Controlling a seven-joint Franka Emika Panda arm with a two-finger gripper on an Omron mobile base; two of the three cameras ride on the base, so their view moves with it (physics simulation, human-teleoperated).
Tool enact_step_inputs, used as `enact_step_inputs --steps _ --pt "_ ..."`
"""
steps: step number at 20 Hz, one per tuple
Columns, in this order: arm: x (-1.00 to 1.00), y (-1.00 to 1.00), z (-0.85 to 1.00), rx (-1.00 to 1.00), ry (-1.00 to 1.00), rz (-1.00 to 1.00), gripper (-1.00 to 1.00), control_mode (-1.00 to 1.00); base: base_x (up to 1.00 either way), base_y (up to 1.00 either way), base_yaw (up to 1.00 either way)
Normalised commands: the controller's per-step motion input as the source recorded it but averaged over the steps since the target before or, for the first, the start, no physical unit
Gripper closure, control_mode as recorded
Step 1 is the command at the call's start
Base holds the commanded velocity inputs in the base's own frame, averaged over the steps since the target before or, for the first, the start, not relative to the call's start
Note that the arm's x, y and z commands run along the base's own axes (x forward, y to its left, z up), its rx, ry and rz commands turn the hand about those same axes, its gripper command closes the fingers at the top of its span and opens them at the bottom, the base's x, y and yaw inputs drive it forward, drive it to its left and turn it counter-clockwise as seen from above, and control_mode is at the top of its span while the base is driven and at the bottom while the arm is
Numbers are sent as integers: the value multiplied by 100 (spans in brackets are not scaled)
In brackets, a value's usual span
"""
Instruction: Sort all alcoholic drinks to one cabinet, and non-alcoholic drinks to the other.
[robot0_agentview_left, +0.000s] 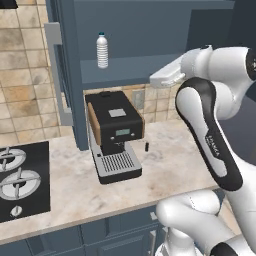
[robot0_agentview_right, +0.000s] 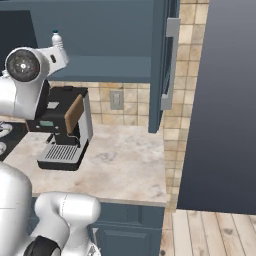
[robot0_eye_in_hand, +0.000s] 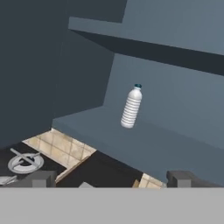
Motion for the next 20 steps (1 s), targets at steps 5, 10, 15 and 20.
enact_step_inputs --steps 5,10,15,20 --pt "-73 -13 0 0 0 -6 -100 -100 0 0 0" --pt "-26 -1 -4 0 4 -2 -100 -100 0 0 0" --pt "-7 0 0 0 -4 0 -100 -100 0 0 0" --pt "-32 0 0 0 -11 -2 -100 100 -29 -8 -8"
